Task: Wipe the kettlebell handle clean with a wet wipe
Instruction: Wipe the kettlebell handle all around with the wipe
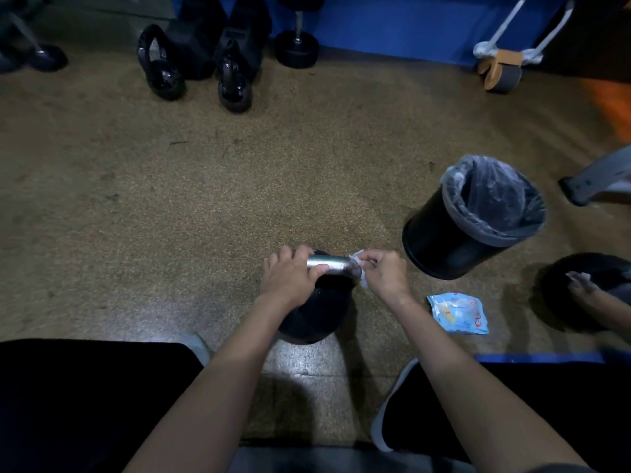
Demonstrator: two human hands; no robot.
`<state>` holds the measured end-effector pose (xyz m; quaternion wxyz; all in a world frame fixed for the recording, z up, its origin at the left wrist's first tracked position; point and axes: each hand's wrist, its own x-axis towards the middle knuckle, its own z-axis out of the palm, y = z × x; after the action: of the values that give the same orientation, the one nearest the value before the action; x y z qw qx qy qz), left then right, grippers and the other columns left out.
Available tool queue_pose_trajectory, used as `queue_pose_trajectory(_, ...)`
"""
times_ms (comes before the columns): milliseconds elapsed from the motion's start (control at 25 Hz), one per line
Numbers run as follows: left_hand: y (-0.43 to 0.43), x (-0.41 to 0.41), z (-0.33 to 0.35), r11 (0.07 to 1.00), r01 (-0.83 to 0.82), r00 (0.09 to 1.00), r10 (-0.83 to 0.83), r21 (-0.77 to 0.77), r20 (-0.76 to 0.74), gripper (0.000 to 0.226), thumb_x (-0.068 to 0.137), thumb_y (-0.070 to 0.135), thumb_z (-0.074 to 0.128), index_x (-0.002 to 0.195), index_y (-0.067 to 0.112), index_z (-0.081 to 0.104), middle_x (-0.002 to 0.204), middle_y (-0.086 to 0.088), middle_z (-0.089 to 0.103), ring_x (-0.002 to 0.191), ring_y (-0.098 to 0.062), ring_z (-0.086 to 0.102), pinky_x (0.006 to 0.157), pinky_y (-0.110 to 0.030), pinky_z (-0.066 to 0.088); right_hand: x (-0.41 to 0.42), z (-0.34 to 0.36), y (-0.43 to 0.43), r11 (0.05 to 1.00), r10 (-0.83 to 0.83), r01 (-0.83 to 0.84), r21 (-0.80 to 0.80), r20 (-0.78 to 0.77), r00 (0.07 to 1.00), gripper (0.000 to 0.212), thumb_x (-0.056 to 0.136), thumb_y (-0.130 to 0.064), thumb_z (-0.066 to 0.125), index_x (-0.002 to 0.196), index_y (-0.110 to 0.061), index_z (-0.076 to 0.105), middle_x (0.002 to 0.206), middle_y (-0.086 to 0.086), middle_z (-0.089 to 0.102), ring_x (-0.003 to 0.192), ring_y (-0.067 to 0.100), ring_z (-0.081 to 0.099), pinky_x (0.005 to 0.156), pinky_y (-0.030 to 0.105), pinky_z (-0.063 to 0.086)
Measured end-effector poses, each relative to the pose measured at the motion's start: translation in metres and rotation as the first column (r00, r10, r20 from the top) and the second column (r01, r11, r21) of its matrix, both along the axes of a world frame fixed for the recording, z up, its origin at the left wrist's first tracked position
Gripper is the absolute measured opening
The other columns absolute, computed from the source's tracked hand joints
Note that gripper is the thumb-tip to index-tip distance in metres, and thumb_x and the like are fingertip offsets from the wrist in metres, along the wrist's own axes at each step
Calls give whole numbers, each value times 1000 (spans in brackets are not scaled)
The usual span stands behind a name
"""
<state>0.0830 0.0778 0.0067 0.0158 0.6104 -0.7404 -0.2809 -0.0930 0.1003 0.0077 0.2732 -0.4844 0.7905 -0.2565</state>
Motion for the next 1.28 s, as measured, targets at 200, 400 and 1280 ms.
queue_pose_trajectory(200, 1, 0, 0, 1000, 1, 1000, -1, 0, 3, 51, 92, 56, 36, 134, 25, 39, 131, -13, 42, 120, -35, 40, 107, -41, 26, 3, -2, 3, 999, -44, 44, -13, 18, 999, 18, 85, -4, 59, 92, -10, 75, 96, 7, 74, 91, 18, 66, 71, 11, 37)
queue_pose_trajectory(400, 0, -1, 0, 1000, 9, 1000, -9, -8, 14, 52, 93, 56, 35, 133, 24, 39, 131, -13, 43, 119, -35, 41, 106, -41, 26, 7, -2, 9, 994, -98, 99, -48, 38, 994, 18, 85, -2, 58, 93, -6, 73, 96, 9, 73, 85, 16, 62, 65, 11, 32)
queue_pose_trajectory(1280, 0, -1, 0, 1000, 0, 1000, 0, 12, -1, 52, 92, 57, 34, 134, 26, 38, 131, -11, 41, 121, -33, 38, 109, -41, 25, 13, -3, 16, 990, -108, 106, -90, -16, 994, 16, 83, 2, 57, 85, -6, 71, 95, 10, 73, 92, 24, 66, 71, 20, 38)
